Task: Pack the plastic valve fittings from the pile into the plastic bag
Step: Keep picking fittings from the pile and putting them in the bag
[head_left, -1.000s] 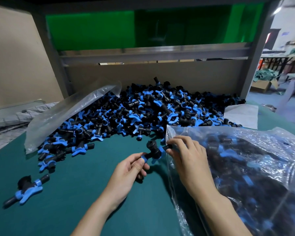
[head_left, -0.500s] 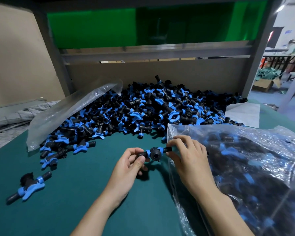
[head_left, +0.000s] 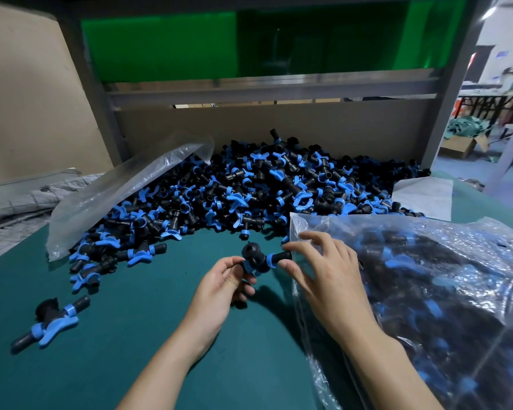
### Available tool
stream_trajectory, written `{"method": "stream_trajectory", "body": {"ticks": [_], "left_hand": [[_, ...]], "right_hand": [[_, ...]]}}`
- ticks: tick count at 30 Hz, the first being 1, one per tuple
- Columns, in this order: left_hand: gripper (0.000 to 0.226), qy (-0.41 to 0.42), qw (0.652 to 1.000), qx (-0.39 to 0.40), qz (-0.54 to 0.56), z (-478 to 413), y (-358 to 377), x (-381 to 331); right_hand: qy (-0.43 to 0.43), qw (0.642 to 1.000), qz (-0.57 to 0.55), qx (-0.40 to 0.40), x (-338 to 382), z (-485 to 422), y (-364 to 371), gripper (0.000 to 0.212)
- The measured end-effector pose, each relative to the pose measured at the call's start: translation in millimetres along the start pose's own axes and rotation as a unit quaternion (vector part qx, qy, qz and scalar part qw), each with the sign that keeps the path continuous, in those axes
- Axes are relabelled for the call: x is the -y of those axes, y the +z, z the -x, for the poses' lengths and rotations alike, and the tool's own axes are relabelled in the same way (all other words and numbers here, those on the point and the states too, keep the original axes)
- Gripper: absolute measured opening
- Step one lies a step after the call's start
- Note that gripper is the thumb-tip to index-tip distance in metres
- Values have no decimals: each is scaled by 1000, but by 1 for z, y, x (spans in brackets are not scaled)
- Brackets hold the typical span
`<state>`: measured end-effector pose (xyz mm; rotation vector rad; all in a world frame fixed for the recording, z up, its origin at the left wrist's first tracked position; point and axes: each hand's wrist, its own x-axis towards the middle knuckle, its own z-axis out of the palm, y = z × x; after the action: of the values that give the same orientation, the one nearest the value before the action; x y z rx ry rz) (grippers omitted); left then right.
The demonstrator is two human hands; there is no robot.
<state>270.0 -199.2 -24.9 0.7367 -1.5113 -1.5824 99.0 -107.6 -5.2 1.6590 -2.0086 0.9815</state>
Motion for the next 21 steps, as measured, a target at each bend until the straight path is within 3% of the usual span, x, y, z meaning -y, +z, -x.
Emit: {"method": "stream_trajectory", "body": {"ticks": [7,15,21], "left_hand": [[35,6,999,16,-50,1,2,1],[25,8,995,5,-102,3,7,0],[30,-8,993,-4,-114,6,13,-5]], "right_hand": [[-18,999,-19,-25,4,-1,-3,40],[-71,993,-34,-87,15,-3,-4,39],[-121,987,-37,-104,19,-2,-1,41]]}}
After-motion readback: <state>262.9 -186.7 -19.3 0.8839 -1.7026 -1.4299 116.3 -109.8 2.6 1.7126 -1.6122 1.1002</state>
